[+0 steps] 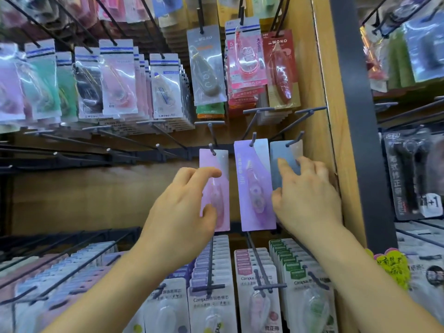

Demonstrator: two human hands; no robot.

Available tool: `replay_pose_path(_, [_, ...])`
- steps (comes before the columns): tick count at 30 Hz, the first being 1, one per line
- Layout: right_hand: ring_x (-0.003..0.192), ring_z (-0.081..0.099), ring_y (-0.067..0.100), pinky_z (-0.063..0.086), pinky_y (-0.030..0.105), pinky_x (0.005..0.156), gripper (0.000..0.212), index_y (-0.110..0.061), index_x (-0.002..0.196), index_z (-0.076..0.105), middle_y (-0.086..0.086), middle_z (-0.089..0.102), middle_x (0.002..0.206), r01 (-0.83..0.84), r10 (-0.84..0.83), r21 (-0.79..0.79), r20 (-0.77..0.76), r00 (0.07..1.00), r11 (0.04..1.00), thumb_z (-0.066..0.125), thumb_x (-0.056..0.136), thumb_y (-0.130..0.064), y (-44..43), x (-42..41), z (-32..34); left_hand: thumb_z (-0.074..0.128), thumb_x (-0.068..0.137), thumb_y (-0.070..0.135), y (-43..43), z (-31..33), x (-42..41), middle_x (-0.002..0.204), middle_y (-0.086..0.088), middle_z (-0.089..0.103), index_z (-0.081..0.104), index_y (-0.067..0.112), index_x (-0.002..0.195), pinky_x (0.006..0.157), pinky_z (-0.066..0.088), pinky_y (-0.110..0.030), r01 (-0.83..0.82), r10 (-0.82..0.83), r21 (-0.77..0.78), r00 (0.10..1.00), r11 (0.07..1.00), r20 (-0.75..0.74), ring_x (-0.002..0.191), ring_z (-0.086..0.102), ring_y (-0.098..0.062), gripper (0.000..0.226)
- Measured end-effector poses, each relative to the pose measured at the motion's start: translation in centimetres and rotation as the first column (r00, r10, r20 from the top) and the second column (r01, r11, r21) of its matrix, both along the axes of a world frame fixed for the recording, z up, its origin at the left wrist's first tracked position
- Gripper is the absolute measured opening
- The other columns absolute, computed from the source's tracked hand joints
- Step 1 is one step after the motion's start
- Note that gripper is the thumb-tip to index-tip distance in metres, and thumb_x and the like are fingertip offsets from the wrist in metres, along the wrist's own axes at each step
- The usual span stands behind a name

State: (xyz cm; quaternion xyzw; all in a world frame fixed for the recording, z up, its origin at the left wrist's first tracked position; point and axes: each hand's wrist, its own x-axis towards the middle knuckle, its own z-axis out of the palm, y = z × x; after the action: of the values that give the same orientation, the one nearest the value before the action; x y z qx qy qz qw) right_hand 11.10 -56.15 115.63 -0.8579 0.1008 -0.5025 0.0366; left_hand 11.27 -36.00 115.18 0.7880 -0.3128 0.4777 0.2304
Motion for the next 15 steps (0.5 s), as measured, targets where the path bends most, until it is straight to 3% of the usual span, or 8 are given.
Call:
replay_pose_path(2, [0.131,0.031,0.032,0.046,0.042,0.087,0.058,-0.028,0.150,0.034,0.013,0.036,0.146,-0.068,0.065,0.041,0.054,0.996,0.997,0.048,0.093,-0.029,-0.2,-0.5,-0.3,0.055,0.088,0.016,-0.1,-0.4,-0.2,0.112,0.018,0.046,0.051,0.038,0.128,0.081,0.047,-0.029,0.016,-0.016,0.023,1.000,1.000,-0.016,0.097,0.053,-0.007,0.045])
replay_pose_path(5, [0.107,0.050,0.031,0.042,0.035,0.074,0.046,-0.020,0.133,0.059,0.013,0.056,0.119,-0.277,0.241,0.067,0.325,0.915,0.959,0.054,0.088,-0.018,-0.3,-1.8,-2.3,0.052,0.092,0.022,0.4,-1.3,-0.6,0.105,0.018,0.055,0.059,0.035,0.123,0.081,0.049,-0.027,0.053,-0.051,0.028,0.997,0.998,-0.057,0.090,0.058,-0.006,0.034])
replay_pose_path(8, [0.085,0.062,0.012,0.052,0.025,0.072,0.032,-0.026,0.110,0.071,-0.003,0.066,0.100,-0.582,0.499,0.100,0.413,0.762,0.807,0.053,0.084,-0.023,1.3,-4.6,-4.8,0.052,0.090,0.024,1.5,-2.9,-1.3,0.091,0.011,0.067,0.071,0.028,0.108,0.074,0.051,-0.032,0.150,-0.152,-0.037,0.987,0.988,-0.048,0.079,0.062,-0.008,0.026])
replay_pose_path(10, [0.075,0.064,0.006,0.047,0.009,0.064,0.022,-0.039,0.094,0.072,-0.012,0.070,0.085,-0.727,0.638,0.159,0.381,0.670,0.668,0.057,0.081,-0.028,3.0,-6.9,-6.3,0.050,0.088,0.028,2.6,-4.5,-2.0,0.084,0.013,0.069,0.073,0.026,0.100,0.067,0.050,-0.025,0.222,-0.224,-0.061,0.974,0.973,-0.024,0.074,0.063,-0.007,0.027])
replay_pose_path(11, [0.070,0.065,0.006,0.047,0.009,0.061,0.018,-0.041,0.089,0.072,-0.015,0.071,0.080,-0.762,0.690,0.178,0.334,0.642,0.622,0.058,0.081,-0.034,3.7,-7.8,-7.0,0.048,0.087,0.029,3.3,-5.5,-2.5,0.082,0.017,0.069,0.074,0.026,0.099,0.064,0.049,-0.020,0.261,-0.262,-0.063,0.965,0.963,-0.022,0.072,0.063,-0.005,0.028])
replay_pose_path(13, [0.063,0.066,0.011,0.055,0.024,0.061,0.022,-0.046,0.095,0.069,-0.017,0.071,0.079,-0.788,0.771,0.241,0.183,0.610,0.567,0.054,0.080,-0.047,5.0,-9.4,-8.8,0.049,0.088,0.027,4.9,-7.9,-3.9,0.078,0.020,0.066,0.073,0.026,0.098,0.059,0.047,-0.016,0.328,-0.332,-0.074,0.942,0.942,-0.046,0.066,0.062,-0.003,0.027])
replay_pose_path(15, [0.064,0.068,0.013,0.057,0.034,0.059,0.026,-0.052,0.101,0.067,-0.016,0.071,0.083,-0.759,0.790,0.291,0.020,0.613,0.582,0.052,0.079,-0.056,6.3,-10.8,-10.9,0.050,0.089,0.026,7.1,-10.8,-5.2,0.076,0.016,0.065,0.073,0.028,0.098,0.055,0.045,-0.015,0.378,-0.385,-0.093,0.919,0.921,-0.086,0.058,0.059,-0.005,0.025])
